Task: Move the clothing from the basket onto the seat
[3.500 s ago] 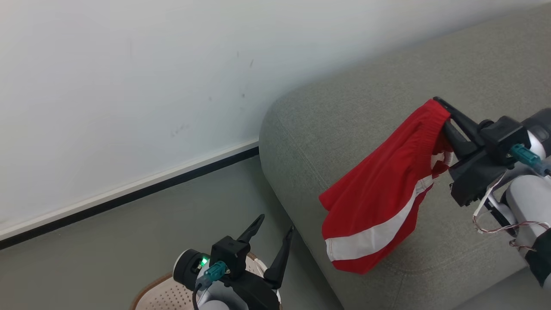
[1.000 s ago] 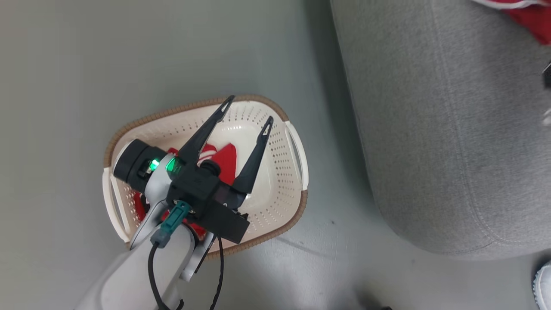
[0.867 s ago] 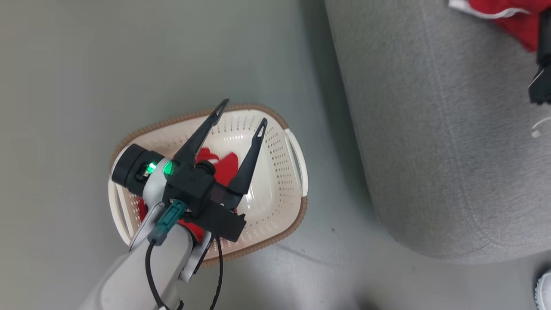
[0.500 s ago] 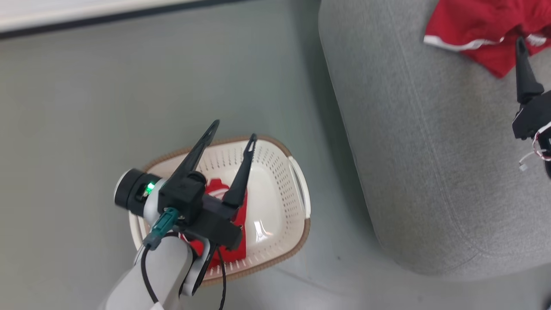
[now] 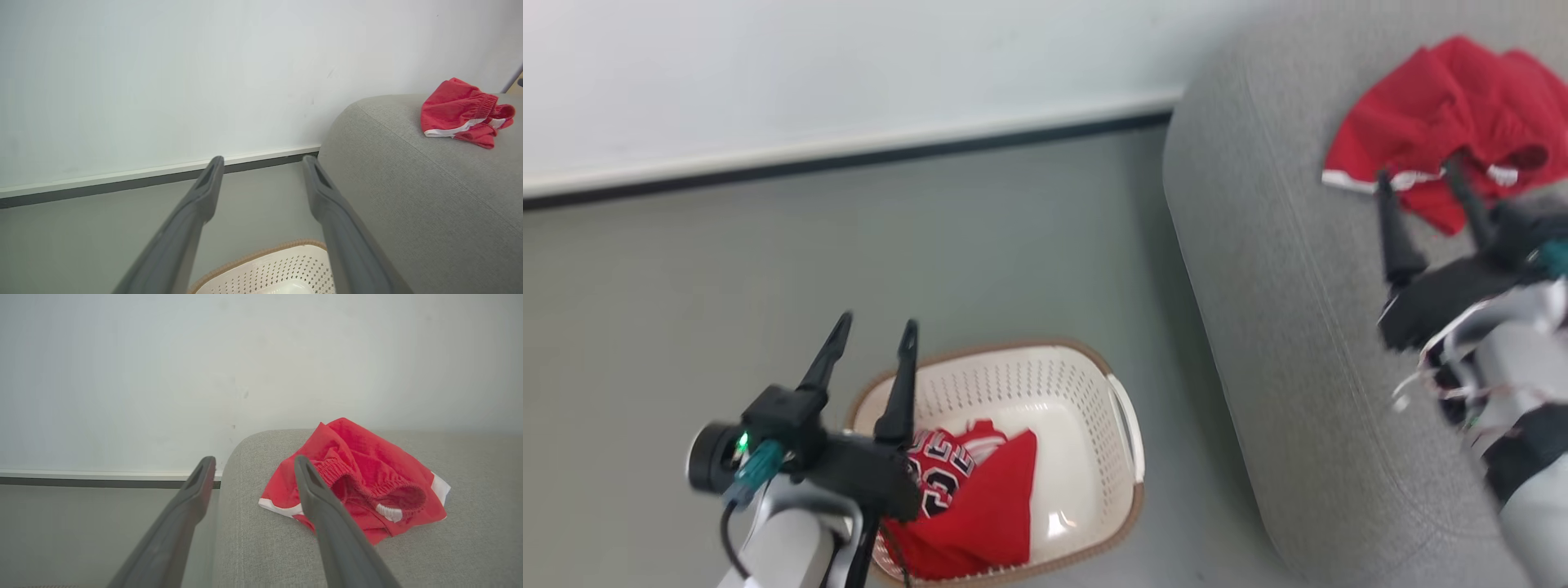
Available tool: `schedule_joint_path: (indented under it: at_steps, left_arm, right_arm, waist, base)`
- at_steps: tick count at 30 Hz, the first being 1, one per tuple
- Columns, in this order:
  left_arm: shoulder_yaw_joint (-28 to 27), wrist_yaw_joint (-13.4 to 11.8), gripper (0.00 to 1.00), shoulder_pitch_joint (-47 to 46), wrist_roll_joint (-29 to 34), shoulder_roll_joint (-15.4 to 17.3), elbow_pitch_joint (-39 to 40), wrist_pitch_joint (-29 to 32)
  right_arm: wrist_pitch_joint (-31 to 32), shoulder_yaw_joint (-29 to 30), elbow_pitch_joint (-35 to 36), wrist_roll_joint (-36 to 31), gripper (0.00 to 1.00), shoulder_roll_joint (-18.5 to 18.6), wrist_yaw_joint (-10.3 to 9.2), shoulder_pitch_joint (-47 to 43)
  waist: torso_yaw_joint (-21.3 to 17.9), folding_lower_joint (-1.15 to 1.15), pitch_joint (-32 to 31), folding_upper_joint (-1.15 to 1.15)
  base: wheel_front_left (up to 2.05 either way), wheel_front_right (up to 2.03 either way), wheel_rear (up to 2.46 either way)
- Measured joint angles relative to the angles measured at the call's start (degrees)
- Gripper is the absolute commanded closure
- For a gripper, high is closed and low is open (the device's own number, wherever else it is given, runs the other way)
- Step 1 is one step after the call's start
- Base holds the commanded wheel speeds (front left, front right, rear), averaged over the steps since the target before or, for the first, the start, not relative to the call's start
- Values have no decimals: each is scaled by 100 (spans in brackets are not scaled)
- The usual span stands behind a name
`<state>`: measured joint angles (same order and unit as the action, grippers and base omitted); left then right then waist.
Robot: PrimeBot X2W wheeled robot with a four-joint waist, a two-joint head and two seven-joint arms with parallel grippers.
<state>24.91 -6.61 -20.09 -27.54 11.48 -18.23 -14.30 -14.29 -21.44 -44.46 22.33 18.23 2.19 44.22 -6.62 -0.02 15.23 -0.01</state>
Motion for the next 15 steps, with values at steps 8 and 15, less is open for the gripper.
schedule_joint_path:
  at_steps: [8, 15]
  left_arm:
    - [-419, -48, 0, 726, -14, 41, -122, 0]
    - [-735, -47, 0, 1446, -4, 92, 59, 0]
  right_arm:
    - [0, -42, 460, 8, 0, -427, -177, -961]
    - [0, -54, 1190, -26, 0, -612, -444, -1844]
  waist:
    - [227, 0, -680, 0]
    - [382, 0, -1249, 0]
  base:
    - [0, 0, 0]
    - [0, 0, 0]
